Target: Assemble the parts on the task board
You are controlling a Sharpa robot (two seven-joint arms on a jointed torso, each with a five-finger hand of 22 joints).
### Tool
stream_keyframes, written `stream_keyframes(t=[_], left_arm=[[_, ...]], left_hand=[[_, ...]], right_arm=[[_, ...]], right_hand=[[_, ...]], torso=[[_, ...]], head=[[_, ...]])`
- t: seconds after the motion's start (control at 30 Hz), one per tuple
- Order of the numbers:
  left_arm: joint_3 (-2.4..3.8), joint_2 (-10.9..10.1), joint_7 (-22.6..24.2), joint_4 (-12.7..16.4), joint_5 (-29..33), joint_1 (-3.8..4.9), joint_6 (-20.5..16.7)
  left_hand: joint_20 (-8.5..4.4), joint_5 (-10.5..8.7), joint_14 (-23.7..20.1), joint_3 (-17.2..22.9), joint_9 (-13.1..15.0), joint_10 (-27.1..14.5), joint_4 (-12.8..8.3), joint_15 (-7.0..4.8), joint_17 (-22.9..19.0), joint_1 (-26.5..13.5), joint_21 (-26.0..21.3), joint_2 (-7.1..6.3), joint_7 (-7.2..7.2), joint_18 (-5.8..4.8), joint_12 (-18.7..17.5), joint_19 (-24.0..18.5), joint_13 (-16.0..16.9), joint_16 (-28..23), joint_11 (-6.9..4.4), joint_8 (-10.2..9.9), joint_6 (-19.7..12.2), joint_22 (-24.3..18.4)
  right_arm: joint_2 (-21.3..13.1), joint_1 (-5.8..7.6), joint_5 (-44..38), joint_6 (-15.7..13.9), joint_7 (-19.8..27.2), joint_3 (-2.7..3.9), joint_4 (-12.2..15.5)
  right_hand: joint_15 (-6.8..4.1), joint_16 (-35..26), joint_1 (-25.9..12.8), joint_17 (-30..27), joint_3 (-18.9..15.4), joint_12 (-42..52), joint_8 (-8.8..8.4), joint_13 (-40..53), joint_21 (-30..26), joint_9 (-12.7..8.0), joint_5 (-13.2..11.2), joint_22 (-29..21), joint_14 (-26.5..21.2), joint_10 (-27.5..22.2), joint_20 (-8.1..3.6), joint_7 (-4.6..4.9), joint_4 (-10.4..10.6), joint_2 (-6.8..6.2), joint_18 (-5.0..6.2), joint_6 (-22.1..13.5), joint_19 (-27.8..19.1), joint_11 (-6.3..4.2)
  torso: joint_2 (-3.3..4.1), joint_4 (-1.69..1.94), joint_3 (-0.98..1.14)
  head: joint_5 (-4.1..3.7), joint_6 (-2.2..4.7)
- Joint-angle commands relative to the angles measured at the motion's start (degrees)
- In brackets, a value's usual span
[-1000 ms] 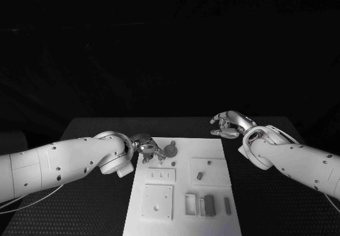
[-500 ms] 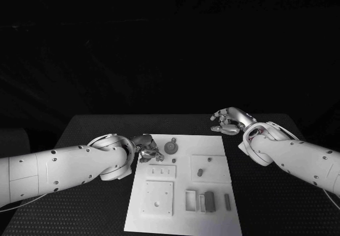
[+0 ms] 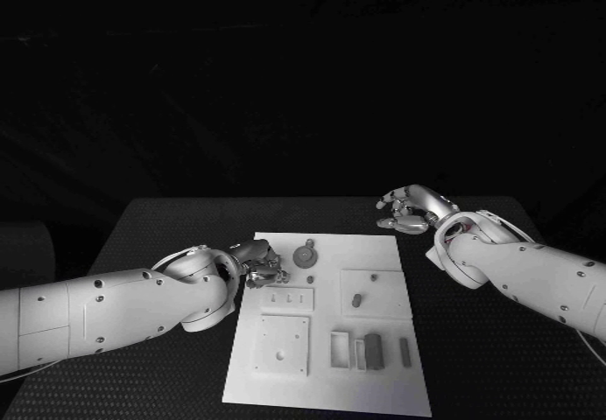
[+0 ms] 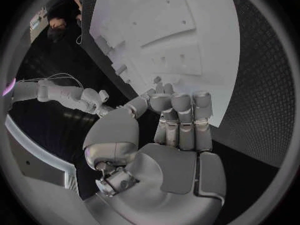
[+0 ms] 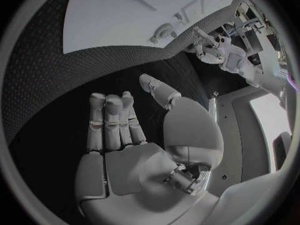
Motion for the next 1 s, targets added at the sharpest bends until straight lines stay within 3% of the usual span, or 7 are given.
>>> stream_keyframes(t=[0.03, 0.17, 0.37, 0.87, 0.93, 1.0], left_arm=[[0.01, 0.1, -0.8, 0.1, -0.8, -0.6, -1.4], [0.01, 0.4, -1.0, -0.2, -0.1, -1.09, -0.5], [0.01, 0.9, -1.7, -0.4, 0.7, -1.63, 1.2], [0.02, 2.0, -2.1, -1.0, 0.3, -2.66, 2.1], [0.02, 2.0, -2.2, -1.1, 0.0, -2.66, 2.3], [0.02, 2.0, -2.3, -1.2, -0.1, -2.66, 2.5]], left_hand=[[-6.38, 0.15, 1.7, 0.1, 0.1, -0.5, 0.5, -2.1, -0.2, 0.3, 0.4, -0.27, -2.52, 0.69, 0.1, -0.1, -0.1, 0.3, -0.17, -0.1, 3.2, 0.7], [-6.43, 0.47, 1.7, 0.0, 0.2, -0.4, 0.8, -2.26, -0.5, 0.3, 0.7, -0.61, -2.82, 0.65, 0.2, -0.4, -0.1, 0.6, -0.45, 0.2, 4.3, 0.6], [-6.42, 0.74, 1.5, -0.2, 0.5, -0.4, 1.2, -2.4, -0.9, -0.2, 1.0, -0.71, -3.32, 0.55, 0.5, -1.0, -0.1, 1.2, -0.92, 0.7, 6.0, 0.4], [-6.52, 2.2, 1.3, -0.6, 1.1, -0.5, 0.7, -2.52, -1.5, -1.1, 1.6, -0.07, -4.0, 0.49, 1.1, -1.6, -0.1, 2.3, -1.58, 1.5, 7.6, 0.2], [-6.54, 4.18, 1.5, -0.6, 1.3, -0.3, 0.4, -2.52, -1.5, -1.4, 1.8, 0.06, -4.27, 0.48, 1.4, -1.6, 0.0, 2.8, -1.78, 2.0, 8.4, 0.2], [-6.59, 4.65, 1.5, -0.7, 1.4, -0.3, 0.1, -2.54, -1.6, -1.7, 2.0, 0.28, -4.33, 0.5, 1.6, -1.6, 0.1, 3.1, -1.89, 2.1, 8.4, 0.1]], right_arm=[[0.0, 0.0, 0.2, 0.8, 0.6, 0.03, 0.1], [0.0, 0.0, 0.2, 1.0, 0.5, 0.03, 0.1], [0.1, 0.0, 0.2, 1.1, 0.5, 0.03, 0.1], [0.1, 0.0, 0.2, 1.3, 0.5, 0.03, 0.2], [0.1, 0.0, 0.2, 1.4, 0.4, 0.03, 0.2], [0.1, 0.0, 0.2, 1.4, 0.4, 0.03, 0.2]], right_hand=[[0.02, -0.2, -0.5, -0.1, -0.1, 0.2, -0.08, -0.1, -0.2, -0.1, 0.3, -0.1, -0.4, -0.4, 0.09, 0.41, 0.2, 0.27, 0.98, 0.0, -0.2, 0.1], [0.03, -0.2, -0.5, -0.1, -0.1, 0.3, -0.08, -0.1, -0.2, -0.1, 0.3, -0.1, -0.4, -0.4, 0.1, 0.41, 0.2, 0.29, 0.98, 0.0, -0.2, 0.1], [0.03, -0.2, -0.6, -0.1, -0.1, 0.3, -0.08, -0.1, -0.2, -0.1, 0.4, -0.1, -0.5, -0.5, 0.12, 0.41, 0.1, 0.33, 0.98, 0.0, -0.2, 0.11], [0.03, -0.2, -0.8, -0.2, -0.2, 0.4, -0.05, -0.3, -0.2, -0.1, 1.1, -0.1, -0.5, -0.5, 0.15, 0.42, 0.1, 0.51, 0.98, 0.0, -0.3, 0.11], [0.03, -0.2, -0.8, -0.2, -0.2, 0.4, -0.05, -0.3, -0.1, -0.2, 1.4, -0.1, -0.5, -0.5, 0.16, 0.42, 0.1, 0.57, 0.98, 0.0, -0.3, 0.11], [0.03, -0.1, -0.9, -0.2, -0.3, 0.5, -0.04, -0.4, -0.1, -0.2, 1.6, -0.1, -0.5, -0.5, 0.16, 0.41, 0.0, 0.61, 0.98, 0.0, -0.3, 0.11]], torso=[[0.03, -0.04, 0.05], [0.06, -0.05, -0.06], [0.06, -0.18, 0.02], [0.08, -0.09, -0.06], [0.07, -0.07, -0.08], [0.04, -0.07, -0.08]], head=[[0.08, -0.15], [0.0, -0.3], [0.02, -0.6], [-0.27, -0.83], [-0.34, -0.89], [-0.42, -0.97]])
